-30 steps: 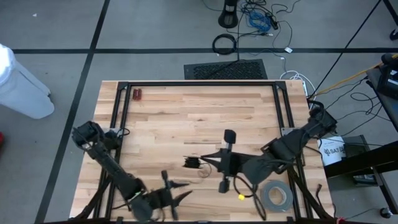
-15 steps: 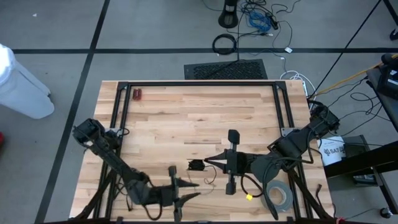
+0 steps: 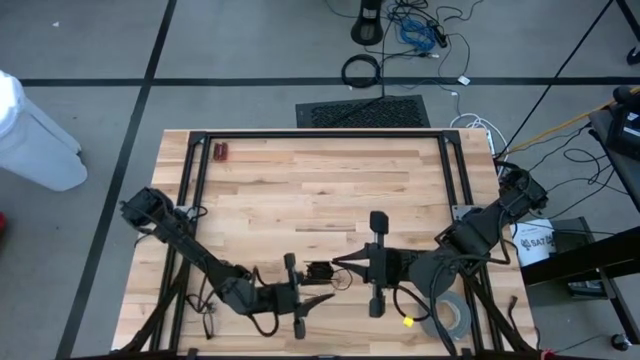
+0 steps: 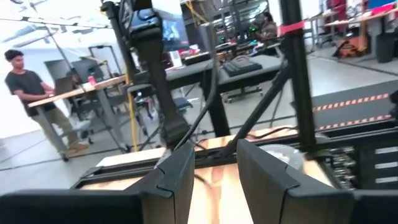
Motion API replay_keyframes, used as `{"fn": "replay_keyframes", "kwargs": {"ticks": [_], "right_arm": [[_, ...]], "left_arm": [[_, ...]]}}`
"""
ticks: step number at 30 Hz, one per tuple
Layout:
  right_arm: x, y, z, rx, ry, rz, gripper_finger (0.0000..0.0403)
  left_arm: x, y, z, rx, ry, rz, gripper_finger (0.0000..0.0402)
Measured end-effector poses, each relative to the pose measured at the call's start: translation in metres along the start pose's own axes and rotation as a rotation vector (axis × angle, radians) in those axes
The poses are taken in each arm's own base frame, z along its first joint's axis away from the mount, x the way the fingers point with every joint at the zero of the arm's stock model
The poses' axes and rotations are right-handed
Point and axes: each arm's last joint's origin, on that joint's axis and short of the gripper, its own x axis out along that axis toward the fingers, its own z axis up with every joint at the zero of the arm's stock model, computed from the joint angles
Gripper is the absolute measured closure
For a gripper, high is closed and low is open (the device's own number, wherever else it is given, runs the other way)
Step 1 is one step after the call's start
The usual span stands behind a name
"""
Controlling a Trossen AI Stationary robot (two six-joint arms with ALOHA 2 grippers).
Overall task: Coil cords
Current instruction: Coil the black wire on the spool
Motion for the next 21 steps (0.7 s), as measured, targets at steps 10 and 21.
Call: {"fn": "replay_keyframes", "kwargs": {"ticks": [10,21], "right_arm": [[0.0,0.0,0.0,-0.001,0.004,0.002,0.0403],[0.0,0.0,0.0,0.0,0.002,0.002,0.0403]], "left_arm": [[-0.031,-0.031,0.002,0.01,0.045,-0.11,0.0274],[-0.024,-0.021,0.001,-0.113,0.066,0.023,0.0274]]}}
